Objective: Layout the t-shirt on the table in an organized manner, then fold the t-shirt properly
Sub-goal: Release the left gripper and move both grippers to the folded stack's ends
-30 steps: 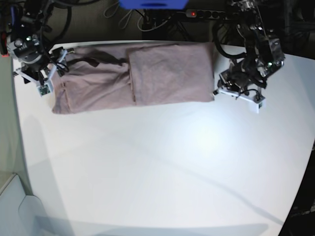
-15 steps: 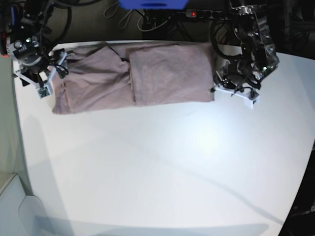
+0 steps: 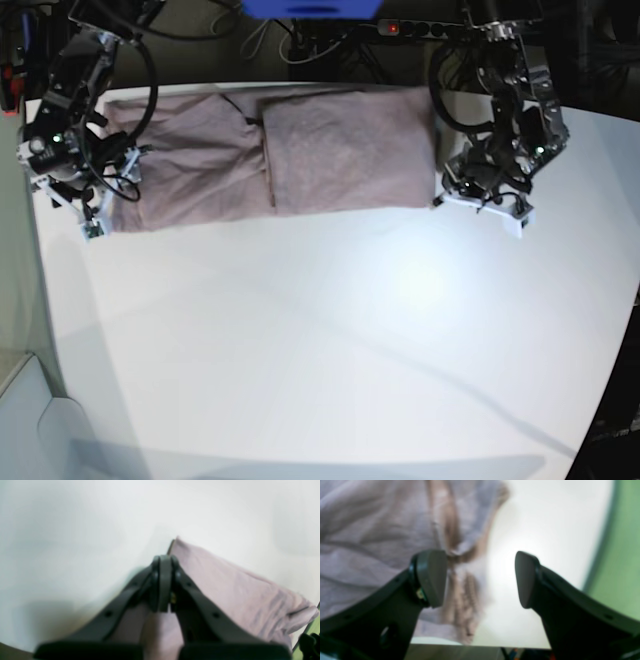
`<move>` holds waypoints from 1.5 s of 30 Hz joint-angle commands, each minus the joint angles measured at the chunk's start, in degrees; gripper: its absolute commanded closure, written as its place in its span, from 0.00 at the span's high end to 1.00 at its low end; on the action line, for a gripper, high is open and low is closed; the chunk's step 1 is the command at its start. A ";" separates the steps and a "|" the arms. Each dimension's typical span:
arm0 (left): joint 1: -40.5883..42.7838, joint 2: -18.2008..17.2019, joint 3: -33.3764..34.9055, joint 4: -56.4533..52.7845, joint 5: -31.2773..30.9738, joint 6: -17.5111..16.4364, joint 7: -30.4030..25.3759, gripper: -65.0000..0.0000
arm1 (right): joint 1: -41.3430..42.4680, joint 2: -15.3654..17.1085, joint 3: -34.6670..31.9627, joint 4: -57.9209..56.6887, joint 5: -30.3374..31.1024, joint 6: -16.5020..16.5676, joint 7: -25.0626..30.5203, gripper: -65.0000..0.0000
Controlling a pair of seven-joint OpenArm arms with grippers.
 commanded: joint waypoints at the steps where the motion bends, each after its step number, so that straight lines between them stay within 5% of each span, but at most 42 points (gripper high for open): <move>1: -1.77 -0.28 0.02 -0.19 -0.55 -0.04 -0.70 0.00 | 1.33 0.53 0.16 -0.08 0.25 -0.23 0.75 0.66; 31: -4.32 -0.37 -0.33 -3.79 -0.64 -0.04 -0.79 0.00 | 4.85 0.88 3.68 -10.81 0.16 -0.23 3.04 0.66; 40: -3.44 -0.28 -0.42 5.70 -0.72 -0.04 -0.26 0.00 | 4.76 0.53 3.68 -16.08 0.25 -0.23 4.97 0.65; 45: -1.42 -0.28 -0.51 12.38 -0.72 -0.04 -0.26 0.00 | 4.94 0.53 3.68 -16.17 0.25 -0.23 4.97 0.43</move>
